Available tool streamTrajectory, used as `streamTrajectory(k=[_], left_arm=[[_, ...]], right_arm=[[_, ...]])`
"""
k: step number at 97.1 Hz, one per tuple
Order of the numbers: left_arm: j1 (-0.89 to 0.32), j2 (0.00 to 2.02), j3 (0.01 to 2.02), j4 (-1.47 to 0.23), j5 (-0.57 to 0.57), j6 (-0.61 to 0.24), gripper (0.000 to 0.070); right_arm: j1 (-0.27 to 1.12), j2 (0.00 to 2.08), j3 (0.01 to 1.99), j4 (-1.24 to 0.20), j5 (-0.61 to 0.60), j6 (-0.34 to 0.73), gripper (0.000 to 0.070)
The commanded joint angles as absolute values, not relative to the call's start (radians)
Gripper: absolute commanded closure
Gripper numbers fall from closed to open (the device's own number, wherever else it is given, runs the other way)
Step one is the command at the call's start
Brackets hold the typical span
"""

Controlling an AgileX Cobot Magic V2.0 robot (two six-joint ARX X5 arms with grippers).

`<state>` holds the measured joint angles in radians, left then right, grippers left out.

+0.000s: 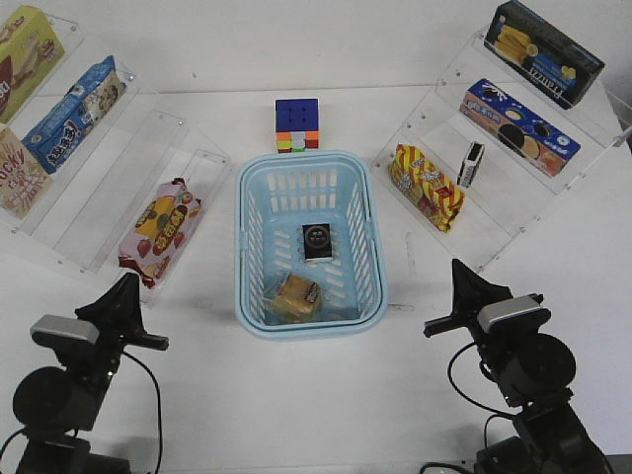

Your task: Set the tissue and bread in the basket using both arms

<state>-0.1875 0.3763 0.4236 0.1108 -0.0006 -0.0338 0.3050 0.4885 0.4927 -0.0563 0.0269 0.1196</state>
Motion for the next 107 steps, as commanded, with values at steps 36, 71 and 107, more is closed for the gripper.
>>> streamTrajectory(k=[36,71,107], left_arm=[[-0.134,0.039,0.071,0.123,-0.047,-0.02,0.0699],[-0.125,0.007,0.014,0.089,-0.045,-0.019,0.0699],[-0.125,0.006,0.014,0.092,-0.045,-0.019,0.0699]], right_arm=[[0.308,0.49,0.501,-0.045,0.027,0.115,0.0696],[0.308,0.49,0.501,-0.045,0.027,0.115,0.0696],[0.308,0.49,0.501,-0.045,0.027,0.115,0.0696]])
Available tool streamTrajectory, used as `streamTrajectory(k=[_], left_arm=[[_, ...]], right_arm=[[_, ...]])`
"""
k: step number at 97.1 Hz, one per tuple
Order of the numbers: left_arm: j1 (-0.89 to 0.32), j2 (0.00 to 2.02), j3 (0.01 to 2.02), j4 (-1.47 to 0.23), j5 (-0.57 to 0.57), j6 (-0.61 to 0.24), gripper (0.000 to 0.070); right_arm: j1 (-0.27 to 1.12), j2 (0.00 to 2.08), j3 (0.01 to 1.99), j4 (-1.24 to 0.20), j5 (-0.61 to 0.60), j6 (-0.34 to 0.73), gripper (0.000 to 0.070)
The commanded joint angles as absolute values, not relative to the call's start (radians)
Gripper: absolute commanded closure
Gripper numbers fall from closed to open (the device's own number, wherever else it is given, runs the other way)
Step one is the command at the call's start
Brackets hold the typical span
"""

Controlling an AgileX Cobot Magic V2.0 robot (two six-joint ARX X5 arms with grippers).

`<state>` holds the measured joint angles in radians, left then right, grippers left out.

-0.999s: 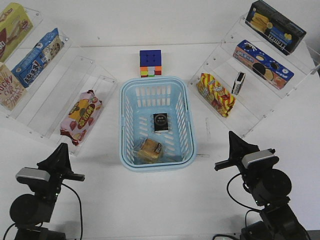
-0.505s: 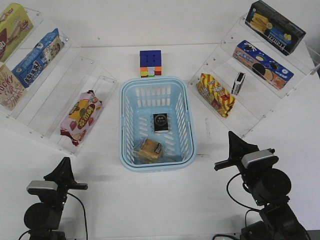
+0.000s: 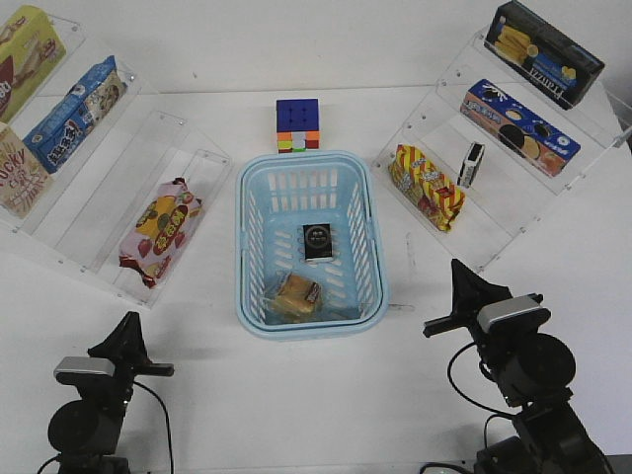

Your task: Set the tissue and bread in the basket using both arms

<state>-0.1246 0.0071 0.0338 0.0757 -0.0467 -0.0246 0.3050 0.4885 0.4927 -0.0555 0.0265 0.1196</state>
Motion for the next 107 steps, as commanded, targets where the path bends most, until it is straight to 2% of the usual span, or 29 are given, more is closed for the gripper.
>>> streamTrajectory(k=[1,26,32,42,64,79,94,107], left_arm=[[-0.125,0.006,0.014,0.092,-0.045,-0.019,0.0699],[-0.125,0.006,0.014,0.091,-0.045,-0.019,0.0699],[-0.125,0.006,0.014,0.091,-0.045,-0.019,0.0699],[-0.125,0.006,0.014,0.092,-0.045,-0.019,0.0699],[-0.125,0.006,0.014,0.092,-0.045,-0.019,0.0699],[-0.125,0.006,0.014,0.091,-0.045,-0.019,0.0699],[-0.125,0.006,0.014,0.091,-0.045,-0.019,0.0699],[-0.125,0.005,0.014,0.091,-0.045,-0.019,0.0699]], right_arm=[[0.308,0.49,0.501,-0.045,0.027,0.115,0.0696],[0.307,0.49,0.501,-0.049,0.032,0.092,0.0696],[0.305,0.488,0.5,-0.049,0.035,0.062,0.0696],[0.278,0.45,0.466,-0.047,0.043,-0.053,0.0696],[0.173,0.271,0.229,0.017,0.043,-0.16,0.0696],[0.109,0.124,0.088,-0.004,0.046,-0.165,0.0696],[0.068,-0.002,0.012,-0.096,0.046,-0.159,0.0696],[0.059,0.001,0.012,-0.124,0.054,-0.148,0.0696]])
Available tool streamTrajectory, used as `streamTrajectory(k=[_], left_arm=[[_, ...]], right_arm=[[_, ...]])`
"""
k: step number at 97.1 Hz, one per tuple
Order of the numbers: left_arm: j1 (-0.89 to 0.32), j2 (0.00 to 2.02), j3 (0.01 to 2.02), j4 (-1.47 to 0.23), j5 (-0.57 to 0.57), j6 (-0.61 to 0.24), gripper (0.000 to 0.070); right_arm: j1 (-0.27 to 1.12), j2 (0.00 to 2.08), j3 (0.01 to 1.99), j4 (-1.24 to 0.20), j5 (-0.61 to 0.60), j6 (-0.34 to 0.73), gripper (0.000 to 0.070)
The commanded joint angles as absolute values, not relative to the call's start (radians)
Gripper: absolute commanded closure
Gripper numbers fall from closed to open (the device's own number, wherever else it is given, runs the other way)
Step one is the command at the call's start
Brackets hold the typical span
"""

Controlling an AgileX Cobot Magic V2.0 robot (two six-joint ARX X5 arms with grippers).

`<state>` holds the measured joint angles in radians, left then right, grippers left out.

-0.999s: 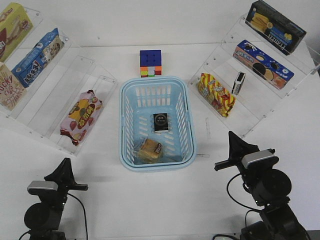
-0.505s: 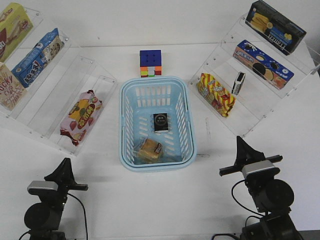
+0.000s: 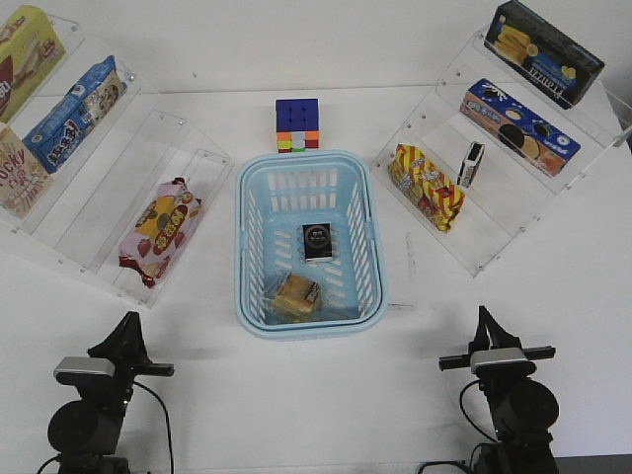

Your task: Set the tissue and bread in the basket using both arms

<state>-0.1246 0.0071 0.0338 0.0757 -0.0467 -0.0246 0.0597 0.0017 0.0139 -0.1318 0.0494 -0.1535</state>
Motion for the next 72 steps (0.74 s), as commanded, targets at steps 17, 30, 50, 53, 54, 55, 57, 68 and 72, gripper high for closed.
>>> streamTrajectory(k=[17,30,50,53,54,55,57,68,72], left_arm=[[-0.125,0.005,0.014,0.092,-0.045,-0.019,0.0699],[-0.125,0.005,0.014,0.091,-0.045,-0.019,0.0699],[-0.125,0.005,0.014,0.092,-0.045,-0.019,0.0699],[-0.125,0.005,0.014,0.092,-0.045,-0.019,0.0699],[-0.125,0.005,0.014,0.091,-0.045,-0.019,0.0699],[-0.125,0.005,0.014,0.091,-0.045,-0.019,0.0699],[-0.125,0.005,0.014,0.091,-0.045,-0.019,0.0699],[-0.125,0.005,0.014,0.091,-0.045,-0.019,0.0699],[-0.125,0.005,0.014,0.091,-0.045,-0.019,0.0699]], right_arm=[[0.059,0.001,0.012,-0.105,0.053,-0.105,0.0696],[0.059,0.001,0.013,-0.096,0.053,-0.105,0.0696],[0.059,0.001,0.013,-0.096,0.053,-0.105,0.0696],[0.059,0.001,0.013,-0.096,0.053,-0.105,0.0696],[0.059,0.001,0.013,-0.096,0.053,-0.105,0.0696],[0.059,0.001,0.013,-0.096,0.053,-0.105,0.0696],[0.059,0.001,0.013,-0.096,0.053,-0.105,0.0696],[0.059,0.001,0.013,-0.096,0.053,-0.105,0.0696],[0.059,0.001,0.013,-0.096,0.053,-0.105,0.0696]])
